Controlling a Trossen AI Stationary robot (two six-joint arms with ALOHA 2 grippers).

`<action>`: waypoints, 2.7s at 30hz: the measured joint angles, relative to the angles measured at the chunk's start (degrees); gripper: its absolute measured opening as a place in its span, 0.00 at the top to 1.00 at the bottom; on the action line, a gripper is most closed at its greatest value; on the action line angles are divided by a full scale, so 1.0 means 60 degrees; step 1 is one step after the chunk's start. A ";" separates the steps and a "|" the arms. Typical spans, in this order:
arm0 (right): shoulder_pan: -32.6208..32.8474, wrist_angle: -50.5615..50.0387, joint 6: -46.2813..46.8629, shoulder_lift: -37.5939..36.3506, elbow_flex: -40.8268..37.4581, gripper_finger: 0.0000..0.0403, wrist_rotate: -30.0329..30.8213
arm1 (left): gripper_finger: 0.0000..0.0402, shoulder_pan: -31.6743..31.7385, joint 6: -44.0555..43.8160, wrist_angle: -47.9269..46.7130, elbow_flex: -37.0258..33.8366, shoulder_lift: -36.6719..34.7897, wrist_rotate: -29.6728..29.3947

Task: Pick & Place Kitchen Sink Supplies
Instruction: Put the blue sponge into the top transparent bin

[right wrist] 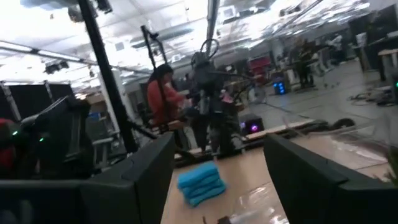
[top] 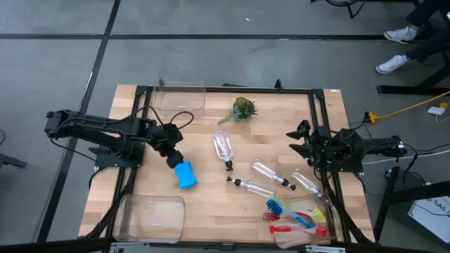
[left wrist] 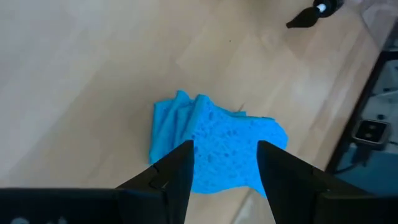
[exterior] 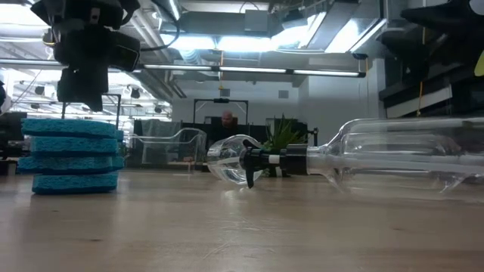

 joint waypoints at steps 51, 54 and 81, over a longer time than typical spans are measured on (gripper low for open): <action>0.0004 -0.2090 0.0496 0.0008 0.0015 0.39 -0.0133 | 0.58 -0.1148 0.5742 0.0367 0.0000 0.1744 -0.1182; 0.0004 -0.2090 0.0497 0.0008 0.0015 0.39 -0.0133 | 0.58 -0.1148 0.5739 0.0456 0.0000 0.1908 -0.1186; 0.0004 -0.2090 0.0496 0.0012 0.0015 0.39 -0.0133 | 1.00 -0.1188 0.5570 0.0829 0.0000 0.2007 -0.1401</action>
